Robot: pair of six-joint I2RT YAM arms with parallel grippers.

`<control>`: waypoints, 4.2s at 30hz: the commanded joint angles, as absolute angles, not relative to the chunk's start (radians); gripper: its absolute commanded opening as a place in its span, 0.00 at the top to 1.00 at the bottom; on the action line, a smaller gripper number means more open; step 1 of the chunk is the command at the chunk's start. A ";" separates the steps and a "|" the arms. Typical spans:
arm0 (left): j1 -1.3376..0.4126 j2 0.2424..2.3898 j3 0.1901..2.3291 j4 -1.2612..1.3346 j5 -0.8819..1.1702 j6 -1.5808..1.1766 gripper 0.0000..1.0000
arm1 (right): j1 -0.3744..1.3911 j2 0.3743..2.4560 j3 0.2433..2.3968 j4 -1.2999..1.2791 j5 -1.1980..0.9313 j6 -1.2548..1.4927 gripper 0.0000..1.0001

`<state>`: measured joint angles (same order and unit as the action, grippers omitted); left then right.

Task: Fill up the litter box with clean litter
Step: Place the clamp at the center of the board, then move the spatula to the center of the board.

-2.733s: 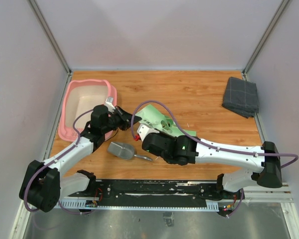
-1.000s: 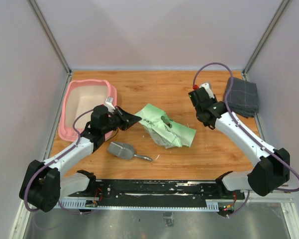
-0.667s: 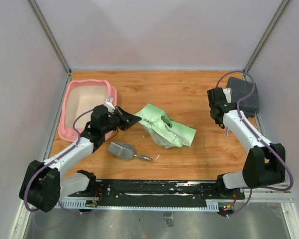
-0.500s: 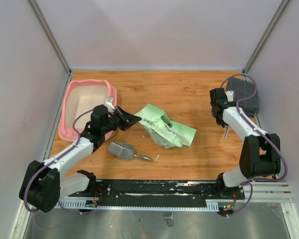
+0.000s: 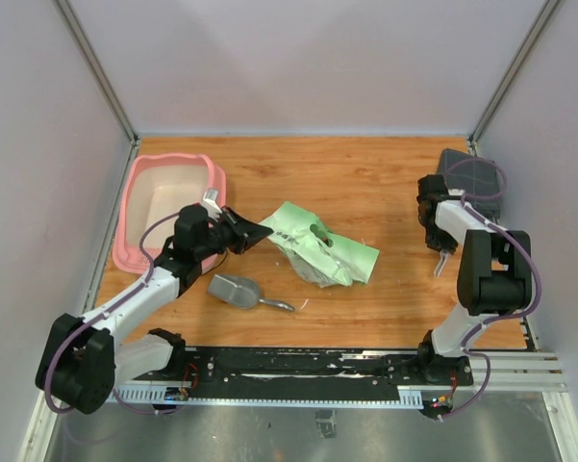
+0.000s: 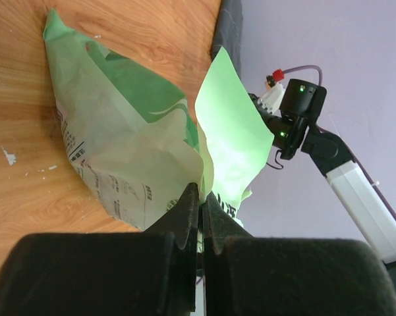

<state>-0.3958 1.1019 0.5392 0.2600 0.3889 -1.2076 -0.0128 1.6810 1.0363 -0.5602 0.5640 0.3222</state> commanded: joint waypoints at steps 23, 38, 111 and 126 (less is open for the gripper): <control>-0.400 1.037 0.593 0.275 0.401 -1.149 0.81 | 0.170 1.267 1.072 -0.583 0.048 0.214 0.02; -0.400 1.038 0.682 0.162 0.353 -1.050 0.59 | 0.573 0.739 0.897 -0.561 -0.164 0.257 0.10; -0.399 1.058 0.675 0.218 0.310 -1.080 0.56 | 1.342 1.397 0.726 -0.289 0.404 0.279 0.79; -0.401 1.013 0.805 -0.018 0.217 -0.839 0.55 | 1.342 1.015 0.909 -0.695 0.317 0.389 0.16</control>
<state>-0.3962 1.0561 0.7334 0.0982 0.2829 -0.9665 1.3540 1.1584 0.7914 -0.5591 0.3374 0.3893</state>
